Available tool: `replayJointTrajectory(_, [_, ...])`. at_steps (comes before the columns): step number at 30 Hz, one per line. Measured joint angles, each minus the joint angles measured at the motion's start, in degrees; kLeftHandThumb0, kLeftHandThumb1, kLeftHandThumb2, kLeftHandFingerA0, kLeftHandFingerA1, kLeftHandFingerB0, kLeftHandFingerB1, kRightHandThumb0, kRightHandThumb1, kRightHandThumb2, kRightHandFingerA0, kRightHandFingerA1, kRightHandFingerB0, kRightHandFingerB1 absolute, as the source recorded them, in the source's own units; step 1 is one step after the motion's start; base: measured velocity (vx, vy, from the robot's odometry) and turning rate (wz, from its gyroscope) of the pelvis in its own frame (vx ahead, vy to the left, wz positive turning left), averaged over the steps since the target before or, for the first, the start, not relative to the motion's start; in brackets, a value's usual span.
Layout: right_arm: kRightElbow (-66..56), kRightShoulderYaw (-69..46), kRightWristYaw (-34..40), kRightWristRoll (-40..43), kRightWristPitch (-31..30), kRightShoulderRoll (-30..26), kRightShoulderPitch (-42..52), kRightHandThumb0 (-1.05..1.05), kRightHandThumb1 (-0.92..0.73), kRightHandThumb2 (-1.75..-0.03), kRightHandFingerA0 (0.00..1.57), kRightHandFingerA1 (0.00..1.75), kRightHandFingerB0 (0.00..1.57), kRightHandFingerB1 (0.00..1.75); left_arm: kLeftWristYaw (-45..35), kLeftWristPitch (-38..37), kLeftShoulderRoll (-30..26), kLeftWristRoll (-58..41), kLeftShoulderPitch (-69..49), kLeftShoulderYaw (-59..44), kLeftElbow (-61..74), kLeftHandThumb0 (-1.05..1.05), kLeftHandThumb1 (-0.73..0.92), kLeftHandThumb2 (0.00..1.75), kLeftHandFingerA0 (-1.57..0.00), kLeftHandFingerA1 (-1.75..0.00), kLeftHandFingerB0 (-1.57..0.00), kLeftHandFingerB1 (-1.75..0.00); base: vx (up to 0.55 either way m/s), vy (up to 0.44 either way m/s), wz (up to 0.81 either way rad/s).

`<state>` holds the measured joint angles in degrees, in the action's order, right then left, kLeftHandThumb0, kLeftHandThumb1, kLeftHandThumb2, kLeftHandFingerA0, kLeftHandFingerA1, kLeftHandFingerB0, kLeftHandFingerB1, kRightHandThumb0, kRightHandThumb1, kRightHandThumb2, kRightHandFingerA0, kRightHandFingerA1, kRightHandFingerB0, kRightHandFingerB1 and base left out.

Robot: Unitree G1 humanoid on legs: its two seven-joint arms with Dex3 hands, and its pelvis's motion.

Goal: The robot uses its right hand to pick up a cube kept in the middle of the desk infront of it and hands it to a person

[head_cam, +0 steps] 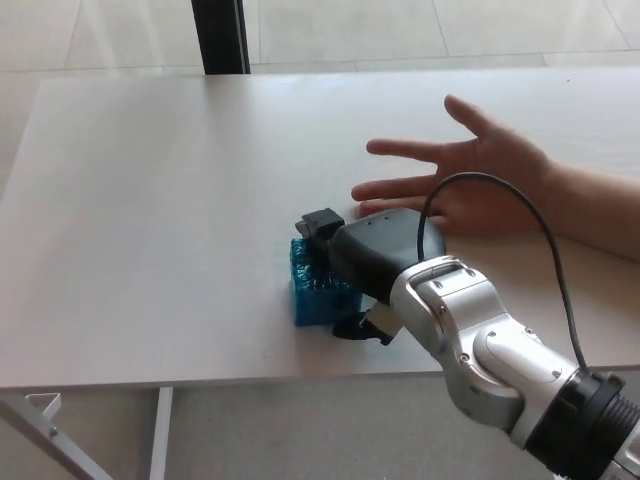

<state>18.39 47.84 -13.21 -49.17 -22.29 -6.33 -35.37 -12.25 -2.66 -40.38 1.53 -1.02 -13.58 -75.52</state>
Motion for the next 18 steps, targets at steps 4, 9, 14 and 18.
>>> replayJointTrajectory(4, [-0.6, -1.0, 2.9, -0.7, 0.2, 1.5, 2.2, -0.72, -0.54, -0.94, 0.82, 1.26, 0.3, 0.54, 0.0, 0.0, 0.0, 0.0, 0.3, 0.2, 0.0, -0.79, 0.88, 0.67, -0.56, -0.68, -0.5, -0.39, 0.0, 0.0, 0.0])
replayJointTrajectory(9, [0.0, -2.1, 8.0, -1.0, 1.6, 2.6, 3.7, -0.48, -0.72, -0.68, 0.82, 1.6, 0.45, 0.55, 0.0, 0.0, 0.0, 0.0, 0.2, 0.3, 0.0, -0.79, 0.91, 0.67, -0.53, -0.58, -0.51, -0.41, 0.0, 0.0, 0.0])
replayJointTrajectory(14, [1.4, -4.0, 12.9, -1.0, 3.2, 4.3, 5.3, -0.29, -0.68, -0.73, 0.98, 1.7, 0.65, 0.66, 0.0, 0.0, 0.0, 0.0, 0.1, 0.2, 0.2, -0.82, 0.92, 0.68, -0.61, -0.7, -0.5, -0.41, 0.0, 0.0, 0.0])
replayJointTrajectory(18, [2.4, -5.1, 16.5, -0.9, 5.0, 4.9, 6.1, -0.43, -0.4, -0.89, 1.29, 1.42, 0.83, 0.79, 0.0, 0.0, 0.0, 0.0, 0.1, 0.2, 0.3, -0.83, 0.92, 0.7, -0.55, -0.68, -0.53, -0.41, 0.0, 0.0, 0.0])
